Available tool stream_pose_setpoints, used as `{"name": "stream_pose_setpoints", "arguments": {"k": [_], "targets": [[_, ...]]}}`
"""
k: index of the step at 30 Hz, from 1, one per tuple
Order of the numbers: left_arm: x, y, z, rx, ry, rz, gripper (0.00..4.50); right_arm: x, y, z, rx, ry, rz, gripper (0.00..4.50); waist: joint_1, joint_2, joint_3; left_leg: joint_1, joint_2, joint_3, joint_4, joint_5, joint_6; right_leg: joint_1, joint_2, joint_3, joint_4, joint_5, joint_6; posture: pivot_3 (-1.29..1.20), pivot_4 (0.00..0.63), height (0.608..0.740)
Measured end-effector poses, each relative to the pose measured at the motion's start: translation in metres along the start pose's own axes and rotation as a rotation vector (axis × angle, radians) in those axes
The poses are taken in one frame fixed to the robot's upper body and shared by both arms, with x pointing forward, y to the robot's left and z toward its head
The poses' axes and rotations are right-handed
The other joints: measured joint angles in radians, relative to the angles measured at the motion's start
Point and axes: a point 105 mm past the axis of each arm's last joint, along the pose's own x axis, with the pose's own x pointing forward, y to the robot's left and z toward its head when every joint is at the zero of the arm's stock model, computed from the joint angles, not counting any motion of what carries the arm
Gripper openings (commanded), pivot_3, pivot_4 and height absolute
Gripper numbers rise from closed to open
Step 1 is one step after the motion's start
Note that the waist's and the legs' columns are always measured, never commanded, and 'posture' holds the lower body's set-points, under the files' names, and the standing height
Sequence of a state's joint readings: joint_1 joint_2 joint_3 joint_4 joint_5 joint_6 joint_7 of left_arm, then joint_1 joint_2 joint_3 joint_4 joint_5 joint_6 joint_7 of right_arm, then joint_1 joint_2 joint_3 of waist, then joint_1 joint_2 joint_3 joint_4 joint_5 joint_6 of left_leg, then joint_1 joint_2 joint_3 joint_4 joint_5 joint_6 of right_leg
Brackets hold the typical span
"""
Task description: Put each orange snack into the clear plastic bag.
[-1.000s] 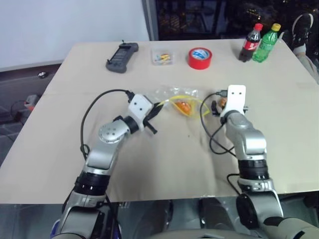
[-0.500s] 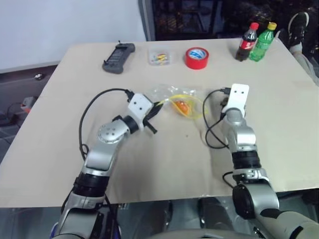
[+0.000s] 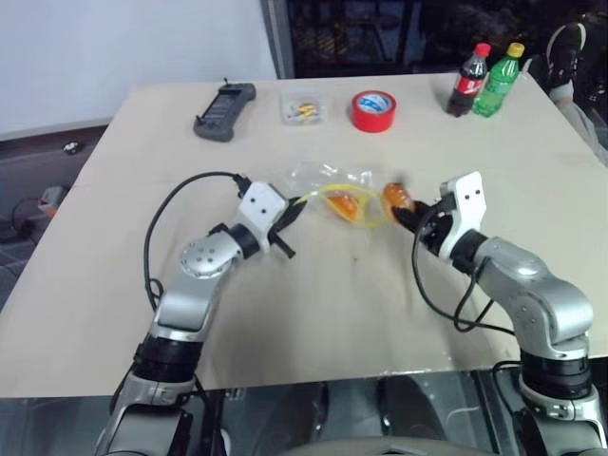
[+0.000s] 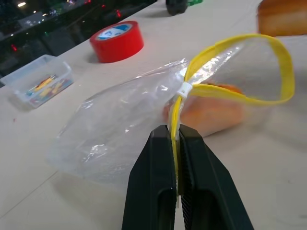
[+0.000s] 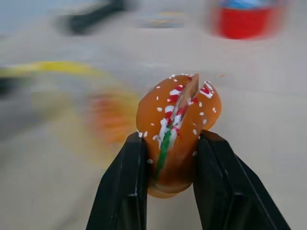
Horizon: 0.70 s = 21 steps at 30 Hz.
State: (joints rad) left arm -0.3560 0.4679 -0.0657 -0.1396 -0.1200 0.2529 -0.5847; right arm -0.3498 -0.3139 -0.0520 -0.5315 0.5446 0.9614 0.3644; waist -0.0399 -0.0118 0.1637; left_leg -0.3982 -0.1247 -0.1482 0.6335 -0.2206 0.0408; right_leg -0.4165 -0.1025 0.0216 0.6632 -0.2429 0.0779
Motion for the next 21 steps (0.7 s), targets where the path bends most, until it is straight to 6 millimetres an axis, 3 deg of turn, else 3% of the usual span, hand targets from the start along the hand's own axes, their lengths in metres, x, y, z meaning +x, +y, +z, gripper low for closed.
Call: {"name": "stream_pose_setpoints", "arguments": {"k": [7, 14, 21], "targets": [[-0.006, -0.003, 0.004, 0.031, -0.016, -0.027, 0.00, 0.019, 0.023, -0.008, 0.041, 0.057, 0.095, 1.30, 0.007, 0.000, 0.000, 0.000, 0.000, 0.001, 0.000, 0.000, 0.000, 0.000, 0.000, 0.000, 0.000, 0.000, 0.000, 0.00, 0.150, 0.740], [-0.021, -0.022, 0.001, 0.085, -0.040, -0.121, 0.00, 0.040, 0.011, -0.022, 0.068, 0.114, 0.076, 1.30, 0.010, 0.000, 0.000, -0.001, -0.001, 0.002, 0.000, 0.002, -0.004, -0.001, 0.000, 0.001, -0.001, 0.000, 0.000, 0.00, 0.150, 0.740], [-0.031, -0.033, -0.009, 0.121, -0.021, -0.193, 0.00, 0.053, 0.016, -0.028, 0.082, 0.118, 0.150, 1.30, 0.010, 0.000, 0.000, -0.001, -0.001, 0.002, 0.000, 0.000, 0.000, -0.001, 0.000, 0.001, -0.001, 0.000, 0.000, 0.00, 0.150, 0.740]]}}
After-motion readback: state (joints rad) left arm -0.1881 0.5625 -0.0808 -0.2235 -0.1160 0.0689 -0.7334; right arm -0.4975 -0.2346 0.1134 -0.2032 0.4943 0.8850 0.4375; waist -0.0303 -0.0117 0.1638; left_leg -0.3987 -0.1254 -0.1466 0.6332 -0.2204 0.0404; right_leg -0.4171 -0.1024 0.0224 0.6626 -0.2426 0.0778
